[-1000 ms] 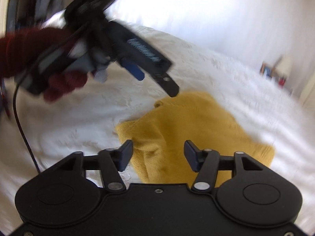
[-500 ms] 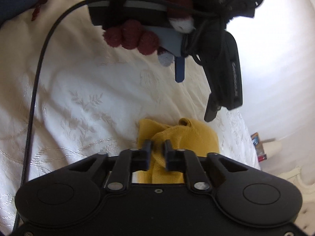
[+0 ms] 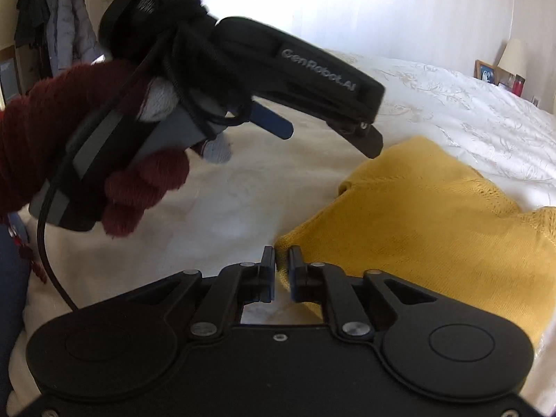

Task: Fold small clothes

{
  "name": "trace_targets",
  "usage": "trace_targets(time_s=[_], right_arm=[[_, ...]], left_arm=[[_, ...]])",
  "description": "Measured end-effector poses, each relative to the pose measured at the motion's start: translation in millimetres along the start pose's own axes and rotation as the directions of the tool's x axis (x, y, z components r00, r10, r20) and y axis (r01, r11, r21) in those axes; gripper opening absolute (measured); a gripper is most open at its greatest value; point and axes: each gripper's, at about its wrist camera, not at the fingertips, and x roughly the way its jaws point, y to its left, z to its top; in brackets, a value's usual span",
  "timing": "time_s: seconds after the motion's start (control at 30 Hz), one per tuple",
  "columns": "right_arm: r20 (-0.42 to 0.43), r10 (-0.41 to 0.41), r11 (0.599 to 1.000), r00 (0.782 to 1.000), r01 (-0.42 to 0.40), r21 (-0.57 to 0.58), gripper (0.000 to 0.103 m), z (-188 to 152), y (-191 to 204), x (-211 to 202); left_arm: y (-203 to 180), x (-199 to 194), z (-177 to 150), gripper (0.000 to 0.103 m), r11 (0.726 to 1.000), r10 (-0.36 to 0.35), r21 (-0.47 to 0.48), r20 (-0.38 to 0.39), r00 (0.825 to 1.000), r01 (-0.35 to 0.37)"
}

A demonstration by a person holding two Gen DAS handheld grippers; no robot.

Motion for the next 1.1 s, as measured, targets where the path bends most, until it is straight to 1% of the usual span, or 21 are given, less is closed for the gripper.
trace_targets(time_s=[0.07,0.1,0.17,0.23,0.33,0.4,0.5,0.53,0.6,0.7,0.73,0.77,0.8,0.83,0.87,0.9,0.93,0.97,1.03,1.1], right_arm=[[0.014,0.014,1.000,1.000,-0.014,0.011,0.025,-2,-3,-10],[0.029,0.019,1.000,0.999,-0.020,0.018,0.036,-3,-4,-20],[0.048,0.014,1.000,0.999,-0.015,0.023,0.046,-5,-11,-37],[0.060,-0.015,0.999,0.998,0.013,0.044,0.048,-9,-25,-56],[0.070,-0.092,0.990,0.993,0.084,0.113,0.050,-15,-59,-73],[0.080,-0.150,0.975,0.985,0.134,0.179,0.051,-16,-88,-80],[0.107,-0.203,0.951,0.973,0.170,0.258,0.052,-10,-124,-85],[0.114,-0.213,0.947,0.970,0.176,0.267,0.052,-7,-132,-84],[0.117,-0.219,0.944,0.969,0.180,0.275,0.052,-1,-147,-76],[0.106,-0.188,0.947,0.976,0.152,0.282,0.052,6,-154,-51],[0.102,-0.175,0.949,0.979,0.140,0.282,0.052,7,-155,-43],[0.092,-0.165,0.950,0.982,0.133,0.281,0.052,5,-158,-37],[0.075,-0.163,0.950,0.984,0.136,0.280,0.052,3,-159,-28],[0.051,-0.174,0.947,0.983,0.153,0.282,0.052,0,-167,-19],[0.024,-0.199,0.940,0.980,0.184,0.286,0.052,-3,-175,-11],[-0.020,-0.240,0.924,0.971,0.235,0.302,0.051,-10,-179,-9],[-0.050,-0.272,0.905,0.961,0.274,0.327,0.049,-16,-187,-5],[-0.056,-0.293,0.886,0.955,0.293,0.360,0.049,-22,-193,-5],[-0.059,-0.308,0.853,0.950,0.303,0.424,0.051,-28,-205,-7],[-0.060,-0.316,0.841,0.947,0.309,0.443,0.053,-27,-207,-10]], left_arm=[[-5,-3,0,0.100,1.000,0.006,0.023,0.009,1.000,-0.006],[-7,-6,1,0.100,1.000,0.009,0.029,0.021,1.000,-0.010],[-9,-11,4,0.100,0.999,0.021,0.028,0.050,0.999,-0.023],[-10,-13,10,0.100,0.999,0.036,0.014,0.062,0.997,-0.037],[-15,-5,21,0.100,0.999,0.044,0.014,0.044,0.998,-0.044],[-26,3,29,0.100,0.997,0.053,0.060,0.036,0.998,-0.055],[-45,20,38,0.100,0.985,0.079,0.154,0.032,0.996,-0.083],[-51,28,40,0.100,0.979,0.088,0.183,0.029,0.996,-0.092],[-59,45,44,0.100,0.972,0.103,0.210,0.020,0.995,-0.104],[-62,69,44,0.099,0.969,0.135,0.209,0.003,0.991,-0.132],[-61,77,43,0.095,0.967,0.158,0.205,-0.006,0.987,-0.154],[-59,86,40,0.089,0.961,0.194,0.205,-0.023,0.981,-0.186],[-53,95,37,0.084,0.951,0.249,0.200,-0.054,0.967,-0.234],[-45,100,34,0.085,0.947,0.285,0.174,-0.072,0.956,-0.269],[-35,101,30,0.086,0.955,0.281,0.125,-0.077,0.957,-0.271],[-22,99,27,0.088,0.971,0.238,0.048,-0.076,0.968,-0.235],[-13,98,24,0.089,0.976,0.215,-0.005,-0.076,0.974,-0.216],[-10,97,22,0.090,0.977,0.209,-0.021,-0.074,0.975,-0.211],[-16,96,20,0.091,0.973,0.229,0.027,-0.064,0.971,-0.228],[-20,95,23,0.092,0.970,0.239,0.053,-0.064,0.969,-0.235]])
